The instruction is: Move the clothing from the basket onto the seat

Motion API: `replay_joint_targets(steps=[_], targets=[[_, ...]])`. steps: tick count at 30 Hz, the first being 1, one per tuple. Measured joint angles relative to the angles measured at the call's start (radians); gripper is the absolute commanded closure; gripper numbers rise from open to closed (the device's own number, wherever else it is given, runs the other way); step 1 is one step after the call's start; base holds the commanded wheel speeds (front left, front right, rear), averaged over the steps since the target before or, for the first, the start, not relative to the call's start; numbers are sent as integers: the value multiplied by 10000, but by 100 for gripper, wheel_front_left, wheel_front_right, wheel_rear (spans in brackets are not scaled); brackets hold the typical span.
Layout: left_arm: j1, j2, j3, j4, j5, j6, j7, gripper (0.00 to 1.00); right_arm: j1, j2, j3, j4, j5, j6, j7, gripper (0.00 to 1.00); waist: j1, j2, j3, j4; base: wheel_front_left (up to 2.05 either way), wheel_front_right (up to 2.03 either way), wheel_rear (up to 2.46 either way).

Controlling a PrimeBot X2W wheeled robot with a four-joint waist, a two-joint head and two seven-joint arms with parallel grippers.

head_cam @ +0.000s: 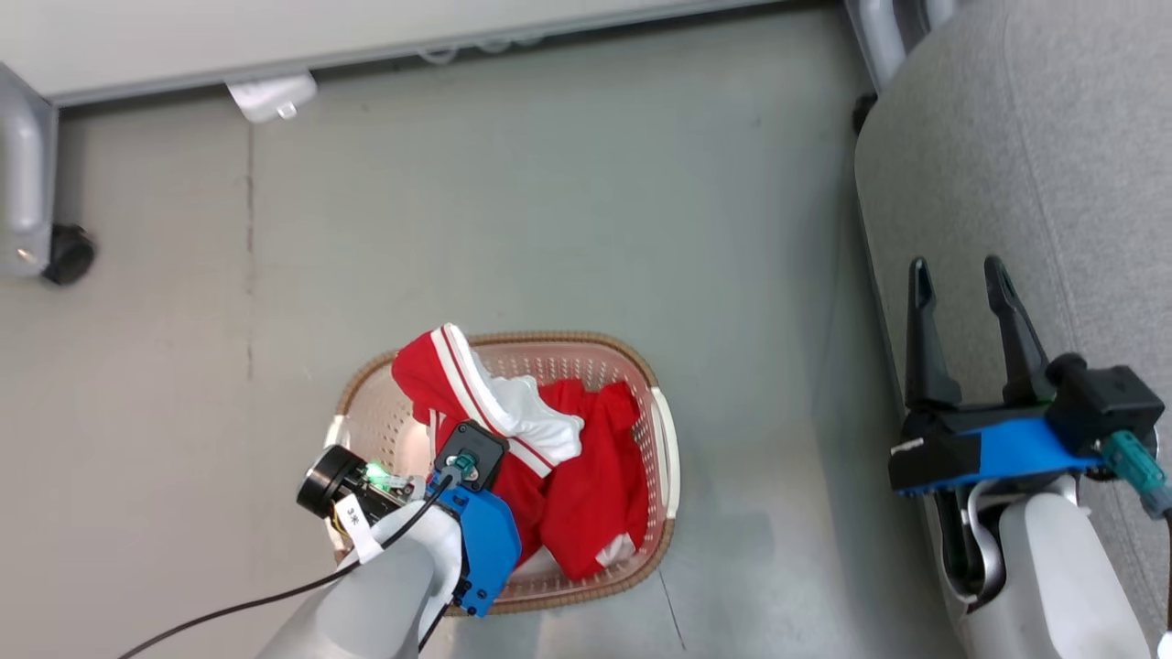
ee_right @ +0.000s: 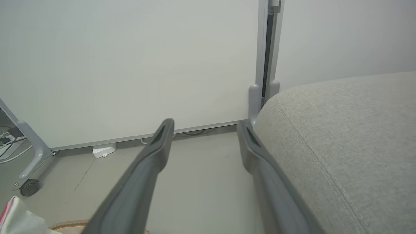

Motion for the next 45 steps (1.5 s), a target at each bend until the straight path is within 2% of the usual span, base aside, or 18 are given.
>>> replay_joint_targets(steps=[3, 8, 13, 27, 45], targets=[[50, 0, -113, -113, -305, -46, -31, 100, 278, 0, -69, 71, -38, 0, 2, 0, 0, 0, -453, 107, 0, 0, 0], [-407, 0, -4, 259, -650, -577, -251, 100, 716, 0, -115, 148, -98, 0, 0, 0, 0, 0, -1146, 299, 0, 0, 0], [-442, 0, -13, 437, -894, -740, -708, 100, 1033, 2, -128, 226, -107, 0, 2, 0, 0, 0, -1715, 473, 0, 0, 0], [-530, 2, -267, -443, -1622, -598, -1396, 100, 1778, 0, -102, 408, -42, 0, 0, 0, 1, 0, -2939, 756, 0, 0, 0], [-697, 0, 4, -2458, -2184, -439, -1534, 100, 2455, 0, 144, 472, -15, 0, 0, 0, 2, 0, -3959, 958, 0, 0, 0]])
